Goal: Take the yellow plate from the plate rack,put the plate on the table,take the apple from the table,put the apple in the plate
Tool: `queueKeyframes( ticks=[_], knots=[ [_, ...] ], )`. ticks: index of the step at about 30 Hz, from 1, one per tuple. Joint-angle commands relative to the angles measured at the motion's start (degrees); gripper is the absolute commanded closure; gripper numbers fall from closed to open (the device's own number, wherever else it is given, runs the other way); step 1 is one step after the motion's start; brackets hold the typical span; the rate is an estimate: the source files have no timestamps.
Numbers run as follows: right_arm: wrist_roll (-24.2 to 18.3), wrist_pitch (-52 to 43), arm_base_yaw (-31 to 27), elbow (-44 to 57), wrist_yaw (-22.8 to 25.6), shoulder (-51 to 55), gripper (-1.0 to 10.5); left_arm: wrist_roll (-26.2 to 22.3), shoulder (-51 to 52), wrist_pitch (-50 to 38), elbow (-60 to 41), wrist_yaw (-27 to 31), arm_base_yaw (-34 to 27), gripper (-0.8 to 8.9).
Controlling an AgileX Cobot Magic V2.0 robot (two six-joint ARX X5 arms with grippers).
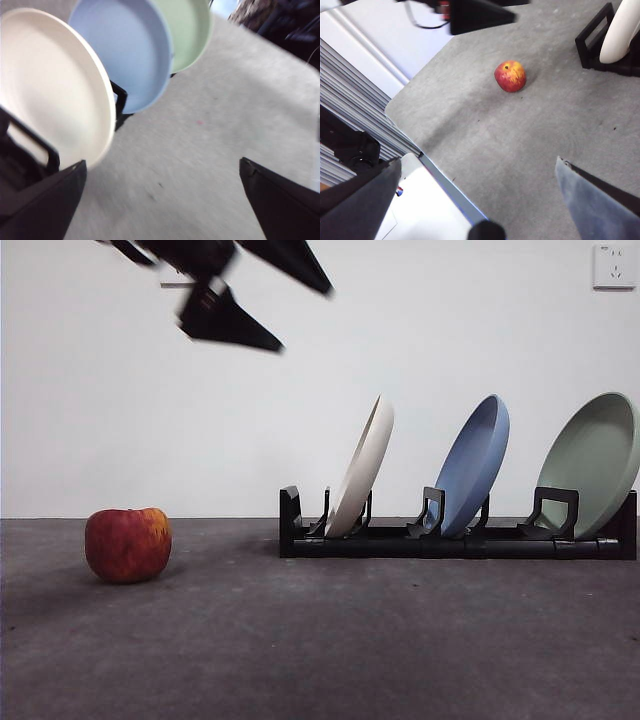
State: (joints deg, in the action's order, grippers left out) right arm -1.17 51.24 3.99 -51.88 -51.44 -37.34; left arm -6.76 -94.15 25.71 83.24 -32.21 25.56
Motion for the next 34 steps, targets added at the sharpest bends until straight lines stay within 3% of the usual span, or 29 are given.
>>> queueKeyframes(
  ticks=[1, 9, 22, 29, 31, 34],
  knots=[
    [-0.6, -0.5, 0.6, -0.3, 0.0, -1.2, 4.1, -1.4, -5.4, -1.8, 3.3, 1.0, 0.8, 2.75],
    [-0.6, -1.7, 2.1, -0.4, 0.7, -3.2, 4.1, -1.5, -14.4, -9.6, 7.7, 4.0, 1.7, 2.75],
    [-0.4, -5.0, 2.8, -0.4, 1.6, -7.7, 4.1, -5.8, -20.4, -18.6, 7.7, 10.2, 3.4, 2.75],
    [-0.5, -6.9, 2.8, -0.5, 1.6, -8.5, 4.1, -5.4, -23.0, -22.7, 7.7, 10.9, 3.7, 2.84],
    [-0.4, -7.4, 2.8, -0.5, 1.7, -8.7, 4.1, -5.4, -23.1, -22.3, 7.7, 11.4, 3.7, 3.48],
    [-0.4, -8.0, 2.8, -0.5, 2.6, -9.0, 4.1, -5.5, -23.1, -22.3, 7.7, 11.6, 4.0, 6.32]
  ],
)
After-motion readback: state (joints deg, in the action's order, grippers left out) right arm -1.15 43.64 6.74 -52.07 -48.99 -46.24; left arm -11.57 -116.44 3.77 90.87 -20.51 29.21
